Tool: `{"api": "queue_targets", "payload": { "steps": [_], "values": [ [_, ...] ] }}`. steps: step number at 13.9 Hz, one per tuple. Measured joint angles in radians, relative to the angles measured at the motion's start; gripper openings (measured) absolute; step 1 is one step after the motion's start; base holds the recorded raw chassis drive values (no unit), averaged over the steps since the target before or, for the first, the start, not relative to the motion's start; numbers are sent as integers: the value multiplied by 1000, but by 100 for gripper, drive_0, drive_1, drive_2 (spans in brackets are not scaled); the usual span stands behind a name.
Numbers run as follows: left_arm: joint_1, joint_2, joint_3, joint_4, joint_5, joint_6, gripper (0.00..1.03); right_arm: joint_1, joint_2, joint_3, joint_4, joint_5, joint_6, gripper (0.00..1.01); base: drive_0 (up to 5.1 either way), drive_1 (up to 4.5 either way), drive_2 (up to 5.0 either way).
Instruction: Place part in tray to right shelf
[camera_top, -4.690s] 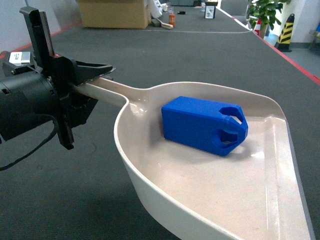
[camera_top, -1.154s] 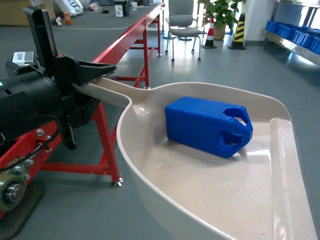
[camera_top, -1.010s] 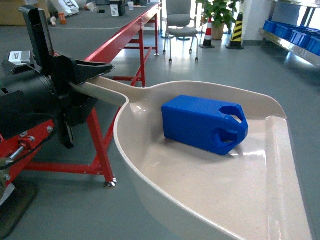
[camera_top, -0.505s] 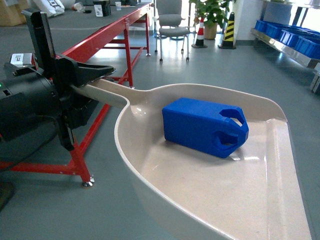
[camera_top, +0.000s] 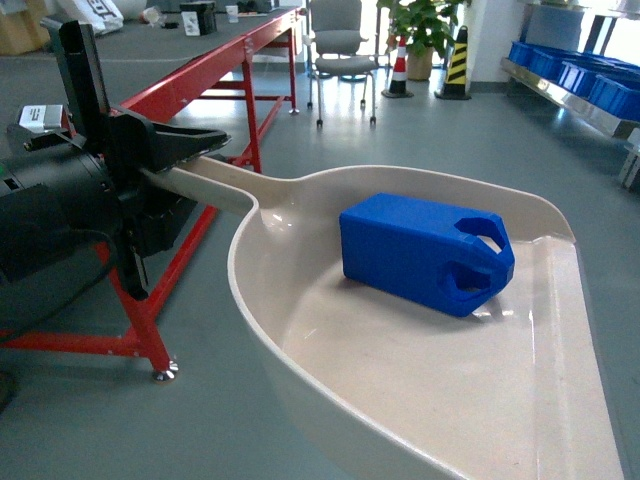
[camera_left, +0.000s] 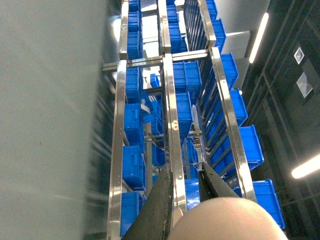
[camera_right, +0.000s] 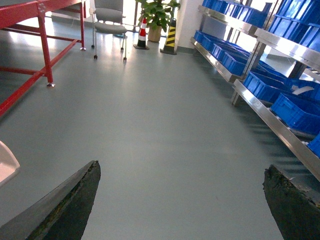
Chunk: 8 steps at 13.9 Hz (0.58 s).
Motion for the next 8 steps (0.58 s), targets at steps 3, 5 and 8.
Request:
{"api": "queue_targets", "payload": {
  "steps": [3,5,8],
  "values": [
    [0,0,0,2,-1,0,13,0,0,0,1,0,0,98,4,437,-429],
    [0,0,0,-1,-3,0,13,0,0,0,1,0,0,98,1,434,-432],
    [0,0,0,-2,-2,0,13,0,0,0,0,0,0,98,-1,433,-434]
  ]
}}
